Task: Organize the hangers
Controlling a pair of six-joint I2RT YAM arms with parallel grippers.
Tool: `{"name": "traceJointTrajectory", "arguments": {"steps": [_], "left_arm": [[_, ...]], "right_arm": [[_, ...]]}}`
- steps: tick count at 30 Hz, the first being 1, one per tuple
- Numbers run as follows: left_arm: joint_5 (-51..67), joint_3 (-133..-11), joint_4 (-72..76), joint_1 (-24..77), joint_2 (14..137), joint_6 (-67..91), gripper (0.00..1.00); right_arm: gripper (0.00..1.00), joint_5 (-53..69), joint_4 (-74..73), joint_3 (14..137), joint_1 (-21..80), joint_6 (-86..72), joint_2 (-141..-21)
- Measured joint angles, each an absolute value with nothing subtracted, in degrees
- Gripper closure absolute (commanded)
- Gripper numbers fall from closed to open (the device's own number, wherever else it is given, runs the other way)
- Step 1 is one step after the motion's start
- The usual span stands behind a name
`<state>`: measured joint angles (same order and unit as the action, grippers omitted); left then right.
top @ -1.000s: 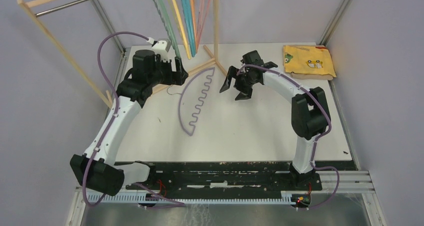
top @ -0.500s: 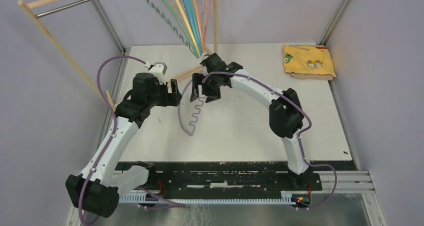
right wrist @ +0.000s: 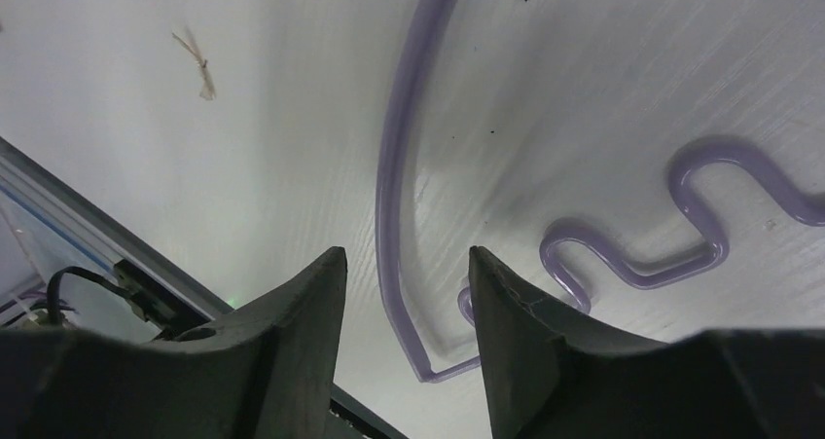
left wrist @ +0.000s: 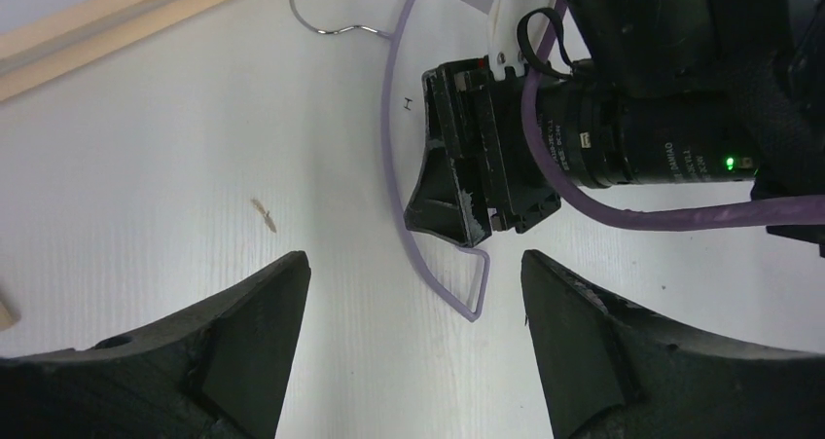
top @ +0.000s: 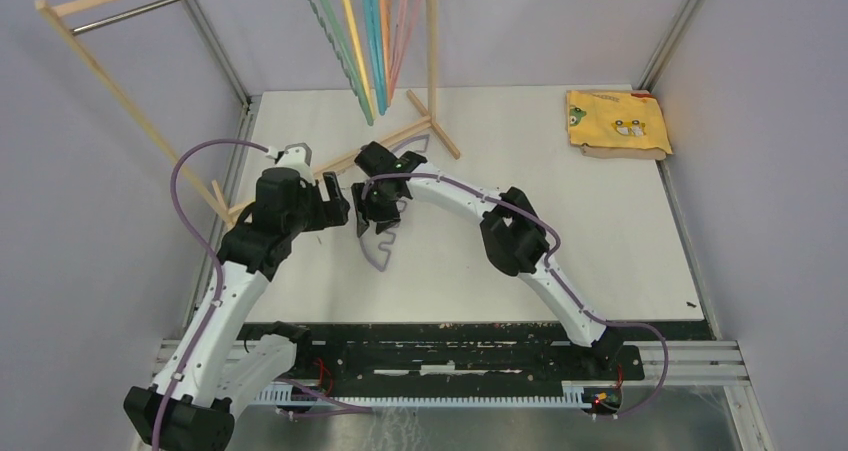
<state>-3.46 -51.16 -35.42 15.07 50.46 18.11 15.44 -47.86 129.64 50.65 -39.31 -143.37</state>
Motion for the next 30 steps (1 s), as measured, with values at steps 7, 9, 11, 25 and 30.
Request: {"name": "traceJointTrajectory", "arguments": {"steps": [7,9,11,25,30], "left_arm": [[-6.94,-50.37,-38.06,14.96,47.05,21.65,0.14],[-7.57,-49.76,-38.81,14.9,45.63,21.91,0.14],[-7.9,-49.58,-39.62,14.85,44.64,22.52,0.14],[-8.01,-49.6,-42.54,14.85,40.64,25.08,0.15],[-7.44,-49.69,-43.62,14.85,39.05,25.54,0.16]], "right_arm": [[0.46,13.34,-48.6,130.1,52.58,-38.85,-145.25],[0.46,12.84,-48.8,130.89,53.23,-38.63,-145.75],[0.47,12.4,-49.12,132.64,54.04,-38.33,-146.8],[0.99,7.4,-50.68,135.39,56.47,-35.51,-148.77],[0.99,7.6,-47.46,131.22,55.75,-36.73,-146.63]]}}
